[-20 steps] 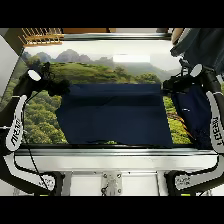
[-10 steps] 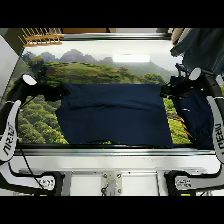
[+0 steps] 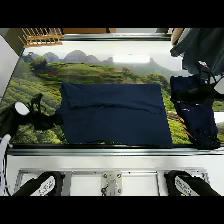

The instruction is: Fold the clothes and pants, and hang the long-sleeved shirts on hangers.

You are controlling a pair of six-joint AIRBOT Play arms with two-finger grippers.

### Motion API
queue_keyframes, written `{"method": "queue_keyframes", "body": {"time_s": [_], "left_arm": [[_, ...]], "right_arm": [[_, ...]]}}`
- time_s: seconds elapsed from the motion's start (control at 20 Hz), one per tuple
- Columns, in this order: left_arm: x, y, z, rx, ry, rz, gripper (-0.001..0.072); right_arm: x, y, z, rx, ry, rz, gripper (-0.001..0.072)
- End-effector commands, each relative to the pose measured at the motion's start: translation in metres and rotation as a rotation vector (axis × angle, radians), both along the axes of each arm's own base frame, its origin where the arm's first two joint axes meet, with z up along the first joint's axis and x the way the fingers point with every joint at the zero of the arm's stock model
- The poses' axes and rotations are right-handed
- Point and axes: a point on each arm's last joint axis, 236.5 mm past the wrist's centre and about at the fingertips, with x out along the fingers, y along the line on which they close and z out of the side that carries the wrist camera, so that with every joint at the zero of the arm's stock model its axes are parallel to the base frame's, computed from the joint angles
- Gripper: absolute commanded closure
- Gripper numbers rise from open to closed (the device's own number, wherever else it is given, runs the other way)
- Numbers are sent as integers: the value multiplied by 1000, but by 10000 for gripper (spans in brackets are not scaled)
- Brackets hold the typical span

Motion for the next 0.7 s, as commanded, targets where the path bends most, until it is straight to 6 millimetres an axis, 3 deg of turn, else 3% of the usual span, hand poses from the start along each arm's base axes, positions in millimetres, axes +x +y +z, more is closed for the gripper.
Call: {"method": "queue_keyframes", "body": {"time_s": [0.0,0.3,0.55,0.65], "left_arm": [[-59,-25,-35,-55,51,30,201],[-53,-59,-46,-222,15,185,201],[-38,-79,-48,-306,52,168,233],[-35,-89,-44,-307,65,112,656]], "right_arm": [[-21,5,4,10,-19,0,201],[-22,12,9,43,-32,4,202],[-24,13,8,43,-21,6,202],[-35,7,2,36,30,1,202]]}}
